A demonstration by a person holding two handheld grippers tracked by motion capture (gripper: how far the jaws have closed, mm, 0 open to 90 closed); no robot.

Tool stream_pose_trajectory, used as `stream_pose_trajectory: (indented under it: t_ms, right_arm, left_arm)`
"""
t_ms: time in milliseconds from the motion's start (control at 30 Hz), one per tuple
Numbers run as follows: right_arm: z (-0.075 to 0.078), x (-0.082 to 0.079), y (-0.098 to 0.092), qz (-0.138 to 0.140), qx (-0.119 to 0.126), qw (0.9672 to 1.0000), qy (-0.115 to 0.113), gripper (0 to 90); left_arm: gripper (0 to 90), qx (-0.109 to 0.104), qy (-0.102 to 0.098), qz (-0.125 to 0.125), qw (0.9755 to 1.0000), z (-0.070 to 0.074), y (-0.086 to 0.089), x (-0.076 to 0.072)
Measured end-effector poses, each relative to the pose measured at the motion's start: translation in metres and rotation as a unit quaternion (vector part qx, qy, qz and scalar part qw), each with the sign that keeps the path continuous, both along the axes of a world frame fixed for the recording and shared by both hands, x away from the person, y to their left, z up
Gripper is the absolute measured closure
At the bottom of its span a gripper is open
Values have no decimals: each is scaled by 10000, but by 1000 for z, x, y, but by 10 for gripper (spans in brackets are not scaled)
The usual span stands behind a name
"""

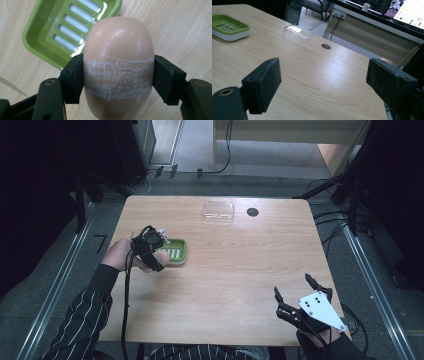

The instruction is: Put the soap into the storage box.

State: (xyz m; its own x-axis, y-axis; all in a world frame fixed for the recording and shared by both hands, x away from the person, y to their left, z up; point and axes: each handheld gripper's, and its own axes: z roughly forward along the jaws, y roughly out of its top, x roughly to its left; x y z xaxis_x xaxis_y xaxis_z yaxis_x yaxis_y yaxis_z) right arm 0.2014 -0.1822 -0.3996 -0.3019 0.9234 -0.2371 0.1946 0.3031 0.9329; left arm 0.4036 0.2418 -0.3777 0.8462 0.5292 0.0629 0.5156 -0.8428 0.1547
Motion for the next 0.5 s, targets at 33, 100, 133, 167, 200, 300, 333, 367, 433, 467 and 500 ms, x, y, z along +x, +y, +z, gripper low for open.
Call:
stream_pose_trajectory:
  t_ms: [33, 100, 133, 167, 200, 300, 333, 367, 433, 467, 500]
  right_arm:
    - [0, 0, 0, -2, 7, 10000, 8, 134]
    - [0, 0, 0, -12, 12, 10000, 8, 135]
    - [0, 0, 0, -10, 10, 10000, 9, 134]
    - [0, 0, 0, -7, 10, 10000, 8, 135]
    - [0, 0, 0, -5, 9, 10000, 9, 134]
    - [0, 0, 0, -11, 10, 10000, 8, 135]
    - [0, 0, 0, -10, 6, 10000, 10, 134]
    - [0, 0, 0, -9, 6, 10000, 12, 134]
    - [0, 1, 0, -10, 0, 10000, 6, 134]
    - [0, 1, 0, -10, 2, 10000, 6, 135]
    - [0, 1, 0, -8, 0, 10000, 7, 134]
  left_arm:
    - [336, 2, -2, -5, 10000, 1, 0, 1]
    - [336, 5, -42, -40, 10000, 2, 0, 3]
    - [336, 32, -25, -40, 10000, 2, 0, 4]
    - [336, 34, -8, -53, 10000, 1, 0, 5]
    - [336, 40, 17, -59, 10000, 1, 1, 6]
    - [336, 50, 3, -64, 10000, 1, 1, 8]
    - [336, 78, 9, -128, 9999, 2, 0, 9]
    - [336, 82, 11, -136, 9999, 2, -1, 9]
    - [336, 87, 11, -184, 9998, 4, -2, 11]
    - [336, 93, -6, -192, 9998, 4, -2, 11]
    - [336, 82, -24, -174, 9998, 4, -3, 12]
